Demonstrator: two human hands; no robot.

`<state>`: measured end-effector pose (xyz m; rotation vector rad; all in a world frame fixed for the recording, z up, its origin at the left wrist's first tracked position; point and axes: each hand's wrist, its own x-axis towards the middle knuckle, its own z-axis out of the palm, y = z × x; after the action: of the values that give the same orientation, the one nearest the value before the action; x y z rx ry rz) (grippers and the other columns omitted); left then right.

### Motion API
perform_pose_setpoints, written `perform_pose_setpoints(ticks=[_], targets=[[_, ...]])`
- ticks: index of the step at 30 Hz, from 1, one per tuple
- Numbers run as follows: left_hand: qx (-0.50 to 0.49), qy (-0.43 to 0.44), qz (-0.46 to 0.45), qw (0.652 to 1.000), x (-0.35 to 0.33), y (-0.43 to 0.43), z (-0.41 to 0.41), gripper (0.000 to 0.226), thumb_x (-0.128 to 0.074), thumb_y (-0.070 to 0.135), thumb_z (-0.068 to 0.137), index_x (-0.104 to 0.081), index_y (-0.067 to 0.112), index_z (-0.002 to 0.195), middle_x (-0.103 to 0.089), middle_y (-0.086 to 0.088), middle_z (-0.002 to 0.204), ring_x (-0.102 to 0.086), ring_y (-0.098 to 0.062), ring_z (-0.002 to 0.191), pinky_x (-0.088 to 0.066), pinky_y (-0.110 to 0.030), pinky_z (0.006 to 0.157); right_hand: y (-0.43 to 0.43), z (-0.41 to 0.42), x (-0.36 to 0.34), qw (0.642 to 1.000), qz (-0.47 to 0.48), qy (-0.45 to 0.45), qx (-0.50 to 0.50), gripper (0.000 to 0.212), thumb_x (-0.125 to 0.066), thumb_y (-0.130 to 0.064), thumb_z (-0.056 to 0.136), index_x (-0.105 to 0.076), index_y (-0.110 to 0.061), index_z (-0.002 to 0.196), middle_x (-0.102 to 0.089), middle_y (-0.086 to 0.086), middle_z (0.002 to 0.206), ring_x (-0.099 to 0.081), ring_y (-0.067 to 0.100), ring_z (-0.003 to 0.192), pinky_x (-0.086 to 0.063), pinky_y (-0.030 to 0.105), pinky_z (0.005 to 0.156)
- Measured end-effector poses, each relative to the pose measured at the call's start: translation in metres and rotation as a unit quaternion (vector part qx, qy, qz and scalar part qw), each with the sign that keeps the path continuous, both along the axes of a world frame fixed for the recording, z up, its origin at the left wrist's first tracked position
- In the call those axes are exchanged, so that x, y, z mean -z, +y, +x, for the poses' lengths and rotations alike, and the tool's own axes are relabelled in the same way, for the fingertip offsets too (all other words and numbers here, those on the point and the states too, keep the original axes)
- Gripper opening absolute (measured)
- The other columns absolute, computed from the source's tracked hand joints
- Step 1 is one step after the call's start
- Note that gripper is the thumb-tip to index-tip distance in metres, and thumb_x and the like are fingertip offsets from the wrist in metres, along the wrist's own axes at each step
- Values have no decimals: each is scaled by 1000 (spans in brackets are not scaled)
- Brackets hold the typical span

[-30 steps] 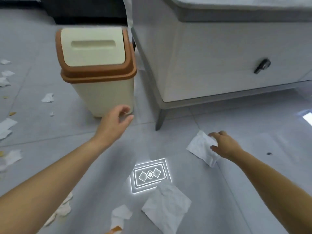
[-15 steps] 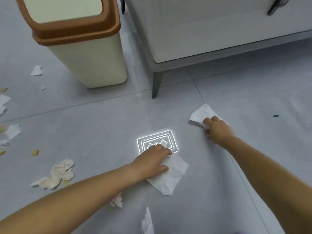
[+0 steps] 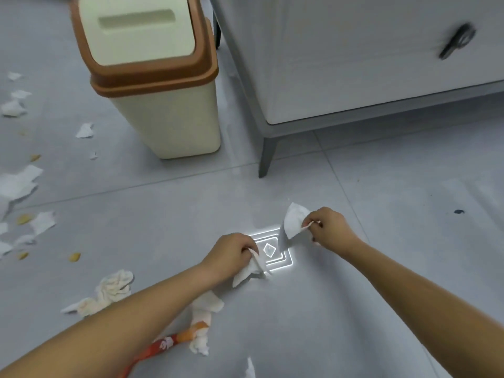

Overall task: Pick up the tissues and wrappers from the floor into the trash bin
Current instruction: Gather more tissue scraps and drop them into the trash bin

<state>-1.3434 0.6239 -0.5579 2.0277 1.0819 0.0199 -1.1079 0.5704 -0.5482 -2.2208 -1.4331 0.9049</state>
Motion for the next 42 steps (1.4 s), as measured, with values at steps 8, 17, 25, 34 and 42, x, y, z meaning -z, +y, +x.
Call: perform_pose_setpoints(ticks=[8, 17, 25, 34, 42], targets=[[-255, -114, 39, 959, -79, 80, -29, 12, -58, 22, 82, -68, 18, 76, -59, 12, 65, -51, -5, 61, -37, -22, 56, 66, -75, -68, 993, 83, 79, -19, 31, -53, -30, 83, -59, -11, 59, -64, 4, 61, -64, 16, 63, -44, 29, 60], [-316, -241, 207, 894, -195, 186, -63, 24, -61, 14, 78, -61, 27, 98, -62, 13, 96, -57, -2, 86, -40, -3, 66, 188, -122, -171, 946, 302, 110, -51, 18, -62, -21, 82, -65, -39, 77, -64, -12, 71, -52, 2, 56, -40, 11, 53], [-336, -207, 281, 875, -217, 262, -63, 8, -61, 11, 78, -64, 14, 85, -56, -3, 110, -54, -4, 69, -37, 1, 55, 280, -151, -214, 952, 299, 20, -70, 26, -51, -12, 83, -70, -28, 76, -61, -10, 75, -62, 16, 84, -44, 15, 61], [-326, -134, 304, 885, -192, 282, -64, 13, -52, 8, 80, -51, 13, 93, -44, 4, 118, -57, -19, 80, -53, -36, 72, 303, -158, -194, 946, 192, -163, -203, 26, -41, -22, 81, -66, -18, 82, -62, 5, 106, -56, 27, 98, -49, 38, 78], [-267, -72, 338, 900, -180, 281, -69, 19, -61, 16, 82, -60, 12, 101, -66, -5, 102, -60, -22, 94, -47, -30, 78, 303, -156, -187, 930, 147, -231, -245, 39, -30, -34, 86, -56, -27, 113, -67, 6, 113, -59, 30, 103, -45, 39, 86]])
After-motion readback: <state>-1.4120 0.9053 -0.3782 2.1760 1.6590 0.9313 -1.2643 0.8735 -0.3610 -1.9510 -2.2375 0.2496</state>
